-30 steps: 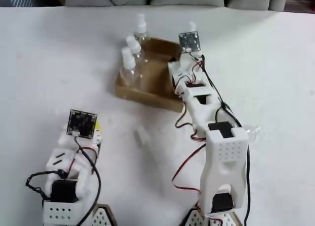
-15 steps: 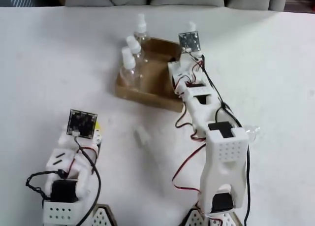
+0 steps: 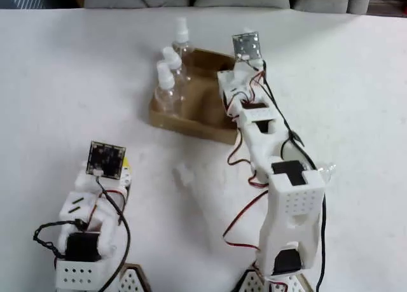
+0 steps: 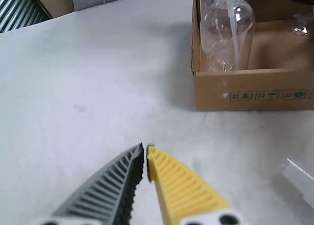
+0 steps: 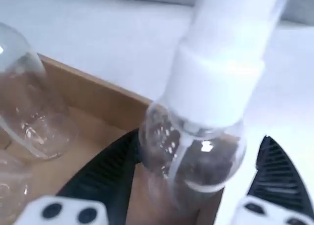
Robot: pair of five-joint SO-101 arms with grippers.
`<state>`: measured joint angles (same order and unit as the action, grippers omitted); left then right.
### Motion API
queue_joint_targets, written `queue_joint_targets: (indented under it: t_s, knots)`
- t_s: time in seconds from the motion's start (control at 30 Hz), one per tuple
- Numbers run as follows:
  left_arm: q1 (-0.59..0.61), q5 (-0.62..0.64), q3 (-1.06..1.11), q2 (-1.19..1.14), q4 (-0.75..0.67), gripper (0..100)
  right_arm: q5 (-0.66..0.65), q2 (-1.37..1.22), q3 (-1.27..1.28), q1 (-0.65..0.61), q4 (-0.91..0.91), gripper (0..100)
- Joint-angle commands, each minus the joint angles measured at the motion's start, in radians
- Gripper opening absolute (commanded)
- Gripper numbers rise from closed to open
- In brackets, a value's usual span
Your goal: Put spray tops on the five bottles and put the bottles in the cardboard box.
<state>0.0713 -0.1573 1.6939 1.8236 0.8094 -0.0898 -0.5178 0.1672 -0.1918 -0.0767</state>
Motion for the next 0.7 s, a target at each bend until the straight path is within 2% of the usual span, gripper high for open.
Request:
queue_joint_targets:
  t_s: [0.0, 0.43, 0.67]
  knots:
    - [0.01, -0.011, -0.002, 0.008, -0.015, 2, -0.002, 0.076, -0.015, -0.002, 0.004, 30.7]
    - [0.01, -0.011, -0.002, 0.008, -0.015, 2, -0.005, 0.079, -0.014, 0.002, 0.005, 30.7]
    - [0.01, -0.011, -0.002, 0.008, -0.018, 2, -0.006, 0.185, 0.054, -0.002, 0.007, 30.7]
